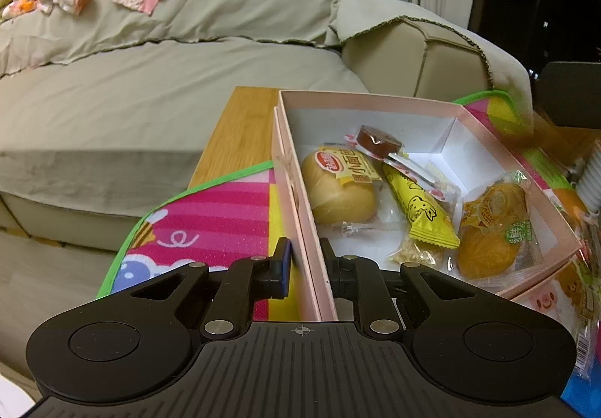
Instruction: Organize objects
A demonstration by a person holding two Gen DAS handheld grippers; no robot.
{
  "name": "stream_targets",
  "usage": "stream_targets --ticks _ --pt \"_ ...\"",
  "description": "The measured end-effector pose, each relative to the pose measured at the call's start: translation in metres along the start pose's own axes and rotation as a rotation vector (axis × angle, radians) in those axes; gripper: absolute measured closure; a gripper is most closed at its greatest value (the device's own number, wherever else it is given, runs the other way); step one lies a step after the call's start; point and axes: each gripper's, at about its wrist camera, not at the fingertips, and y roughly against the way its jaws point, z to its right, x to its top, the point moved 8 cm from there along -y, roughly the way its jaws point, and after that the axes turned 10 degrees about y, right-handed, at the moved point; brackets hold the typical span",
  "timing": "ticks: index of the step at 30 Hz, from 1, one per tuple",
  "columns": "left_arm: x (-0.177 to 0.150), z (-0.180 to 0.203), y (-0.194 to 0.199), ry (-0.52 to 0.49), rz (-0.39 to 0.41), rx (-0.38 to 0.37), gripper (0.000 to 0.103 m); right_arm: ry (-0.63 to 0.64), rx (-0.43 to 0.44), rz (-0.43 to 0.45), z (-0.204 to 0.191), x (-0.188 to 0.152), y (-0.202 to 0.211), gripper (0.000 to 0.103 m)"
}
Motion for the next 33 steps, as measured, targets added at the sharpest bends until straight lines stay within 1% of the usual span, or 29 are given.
stream_targets --ticks 1,3,7,11,14,21,23,26,29,33 --pt "0.0 0.0 0.0 0.0 0.0 0.0 0.086 -0.012 -0.001 -0.003 0.001 0.0 -0.004 0.018" --pt "0.0 0.0 0.0 0.0 0.0 0.0 0.086 -0.015 -0.006 -0.006 0.003 -0.004 -0.005 0.018" --pt "-0.001 0.0 0.0 0.001 0.002 0.002 0.086 0.004 -0.056 -0.03 0.01 -0.023 0.004 0.015" --pt "-0.001 0.0 0.0 0.001 0.002 0.003 0.086 0.013 -0.117 -0.083 0.021 -0.057 0.02 0.012" --pt "-0.001 0.0 0.0 0.001 0.002 0.002 0.086 -0.012 -0.148 -0.136 0.029 -0.086 0.031 0.012" --pt "-0.001 0.0 0.0 -0.001 0.002 0.005 0.086 -0.07 -0.219 -0.273 0.038 -0.157 0.055 0.006" --pt "-0.001 -0.001 0.0 -0.002 0.002 0.005 0.087 -0.118 -0.225 -0.303 0.042 -0.173 0.058 0.006" --pt "-0.002 -0.001 0.001 -0.002 0.002 0.006 0.087 -0.239 -0.212 -0.33 0.055 -0.191 0.058 0.006" --pt "-0.001 -0.001 0.0 -0.001 0.002 0.006 0.086 -0.327 -0.21 -0.358 0.064 -0.199 0.053 0.006" --pt "-0.002 -0.002 0.001 -0.002 0.003 0.01 0.087 -0.333 -0.211 -0.339 0.065 -0.199 0.046 0.005"
